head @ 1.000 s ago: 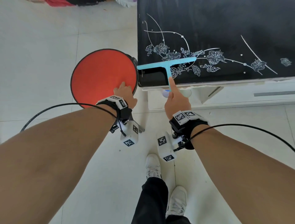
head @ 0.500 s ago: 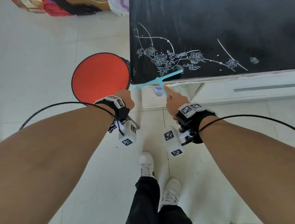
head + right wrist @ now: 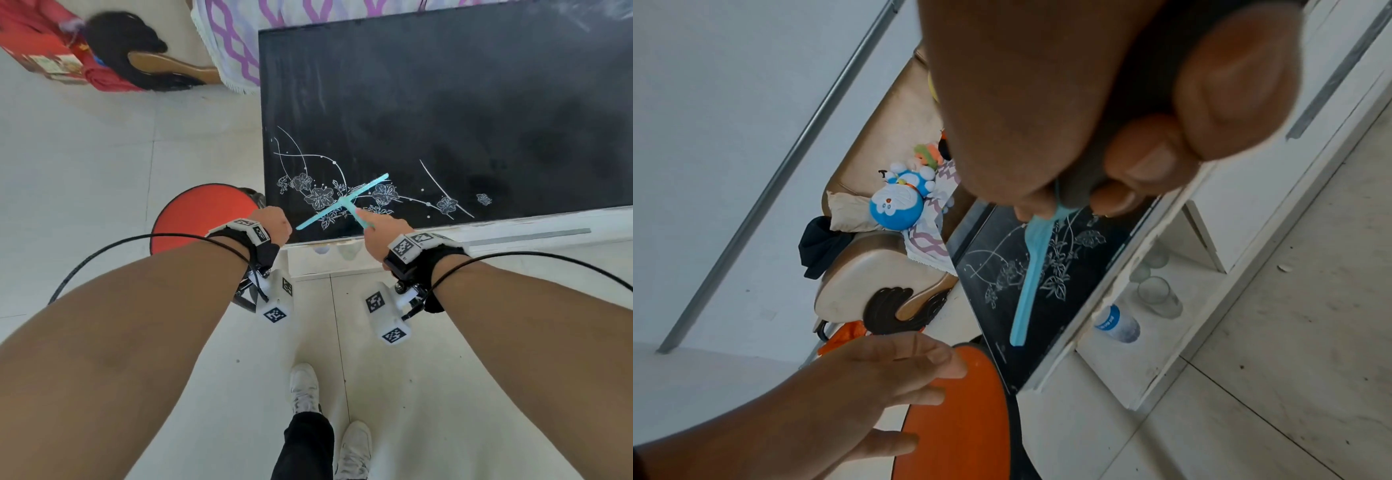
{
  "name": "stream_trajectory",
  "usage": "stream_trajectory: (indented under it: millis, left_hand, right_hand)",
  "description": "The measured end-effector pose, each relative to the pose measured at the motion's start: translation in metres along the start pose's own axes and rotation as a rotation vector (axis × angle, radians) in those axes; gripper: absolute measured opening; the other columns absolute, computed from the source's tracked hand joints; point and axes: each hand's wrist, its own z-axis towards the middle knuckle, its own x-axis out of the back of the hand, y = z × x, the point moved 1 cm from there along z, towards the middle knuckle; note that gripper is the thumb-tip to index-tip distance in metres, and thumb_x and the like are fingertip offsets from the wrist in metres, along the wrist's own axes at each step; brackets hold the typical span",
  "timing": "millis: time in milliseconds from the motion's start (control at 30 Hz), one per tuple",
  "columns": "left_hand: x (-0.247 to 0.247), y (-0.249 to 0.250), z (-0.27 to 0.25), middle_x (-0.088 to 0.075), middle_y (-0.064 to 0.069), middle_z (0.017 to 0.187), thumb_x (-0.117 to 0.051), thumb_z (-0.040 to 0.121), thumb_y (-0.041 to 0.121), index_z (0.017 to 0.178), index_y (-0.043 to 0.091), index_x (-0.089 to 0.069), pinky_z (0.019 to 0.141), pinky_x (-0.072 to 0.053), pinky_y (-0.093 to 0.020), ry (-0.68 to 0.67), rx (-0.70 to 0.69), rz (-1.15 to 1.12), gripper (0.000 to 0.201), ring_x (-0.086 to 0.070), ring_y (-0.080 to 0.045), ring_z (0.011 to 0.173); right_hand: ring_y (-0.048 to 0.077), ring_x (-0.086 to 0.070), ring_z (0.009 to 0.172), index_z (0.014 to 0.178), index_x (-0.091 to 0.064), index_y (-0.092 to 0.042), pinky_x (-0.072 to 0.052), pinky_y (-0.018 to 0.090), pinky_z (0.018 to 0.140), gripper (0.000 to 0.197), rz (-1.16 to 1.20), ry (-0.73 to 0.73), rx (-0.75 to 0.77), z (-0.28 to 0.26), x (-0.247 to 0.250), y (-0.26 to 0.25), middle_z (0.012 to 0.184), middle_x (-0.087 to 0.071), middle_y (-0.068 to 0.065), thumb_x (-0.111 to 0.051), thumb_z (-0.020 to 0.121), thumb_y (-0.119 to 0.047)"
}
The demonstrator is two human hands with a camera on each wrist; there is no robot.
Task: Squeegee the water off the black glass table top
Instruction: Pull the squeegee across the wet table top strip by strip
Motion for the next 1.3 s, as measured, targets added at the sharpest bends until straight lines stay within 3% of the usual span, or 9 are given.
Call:
stream_trajectory:
  millis: [100,167,333,433,533,633,733,1033,1300]
  left_hand:
    - [0.033,0.011,0.009,-0.060,-0.011,0.121,-0.037,0.099,0.011,0.121,0.006,-0.061,0.092,-0.047,-0.034,0.024,0.023,-0.178,0.032,-0.057,-0.029,0.115]
    - [0.053,0.012,0.024,-0.060,-0.012,0.123,-0.038,0.099,0.012,0.124,0.007,-0.060,0.094,-0.048,-0.037,0.077,0.003,-0.212,0.034,-0.057,-0.030,0.114]
    - [0.094,0.016,0.076,-0.066,-0.010,0.097,-0.043,0.093,0.016,0.099,0.010,-0.065,0.076,-0.050,-0.035,0.170,-0.104,-0.105,0.023,-0.062,-0.031,0.083]
    - [0.113,0.024,0.109,-0.066,-0.010,0.109,-0.043,0.095,0.017,0.116,0.010,-0.059,0.076,-0.046,-0.032,0.203,-0.113,-0.124,0.027,-0.059,-0.029,0.088]
    - [0.124,0.028,0.152,-0.062,-0.009,0.124,-0.047,0.096,0.021,0.125,0.014,-0.054,0.091,-0.044,-0.033,0.185,-0.113,-0.148,0.031,-0.058,-0.031,0.110]
    - [0.134,0.034,0.201,-0.059,-0.007,0.130,-0.047,0.095,0.022,0.130,0.015,-0.050,0.096,-0.042,-0.032,0.173,-0.099,-0.202,0.035,-0.055,-0.030,0.116]
    - [0.140,0.041,0.250,-0.058,-0.005,0.130,-0.048,0.094,0.023,0.132,0.017,-0.047,0.095,-0.041,-0.031,0.168,-0.071,-0.248,0.039,-0.056,-0.027,0.115]
    - [0.154,0.050,0.384,-0.060,-0.005,0.125,-0.054,0.092,0.022,0.134,0.016,-0.045,0.089,-0.040,-0.027,0.177,-0.017,-0.226,0.043,-0.057,-0.026,0.113]
    - [0.163,0.033,0.489,-0.043,-0.009,0.145,-0.056,0.093,0.020,0.140,0.018,-0.042,0.105,-0.036,-0.036,0.256,0.028,-0.120,0.050,-0.043,-0.033,0.129]
  right_hand:
    - [0.032,-0.058,0.099,0.153,-0.027,-0.030,-0.047,0.041,0.094,0.053,0.030,0.089,0.021,0.015,0.025,-0.013,0.131,-0.058,0.016,-0.032,0.101,-0.016]
    - [0.028,-0.057,0.091,0.153,-0.025,-0.033,-0.050,0.039,0.093,0.052,0.060,0.114,-0.006,0.031,0.039,-0.021,0.126,-0.061,0.013,-0.031,0.103,-0.019]
    - [0.031,-0.062,0.098,0.146,-0.040,-0.027,-0.051,0.043,0.092,0.047,0.195,0.274,-0.125,0.083,0.063,-0.037,0.124,-0.063,0.011,-0.034,0.100,-0.029]
    - [0.036,-0.066,0.093,0.116,-0.060,-0.013,-0.055,0.045,0.085,0.036,0.291,0.311,-0.183,0.124,0.075,-0.042,0.106,-0.068,0.014,-0.037,0.098,-0.035]
    - [0.038,-0.067,0.074,0.086,-0.057,-0.013,-0.058,0.052,0.075,0.036,0.472,0.342,-0.196,0.170,0.083,-0.043,0.091,-0.069,0.016,-0.038,0.094,-0.043]
    - [0.024,-0.053,0.044,0.096,-0.059,-0.010,-0.055,0.041,0.051,0.038,0.688,0.308,-0.210,0.219,0.094,-0.042,0.074,-0.061,0.010,-0.038,0.097,-0.042]
    - [0.018,-0.044,0.034,0.101,-0.055,-0.006,-0.040,0.025,0.036,0.037,0.818,0.248,-0.191,0.269,0.108,-0.041,0.067,-0.053,0.009,-0.035,0.100,-0.038]
    - [0.014,-0.043,0.031,0.110,-0.050,-0.006,-0.041,0.025,0.037,0.037,0.949,0.192,-0.143,0.406,0.135,-0.051,0.068,-0.052,0.008,-0.033,0.102,-0.038]
    - [0.023,-0.053,0.048,0.109,-0.043,-0.013,-0.056,0.042,0.052,0.020,1.041,0.137,-0.058,0.499,0.147,-0.066,0.073,-0.055,0.008,-0.037,0.104,-0.032]
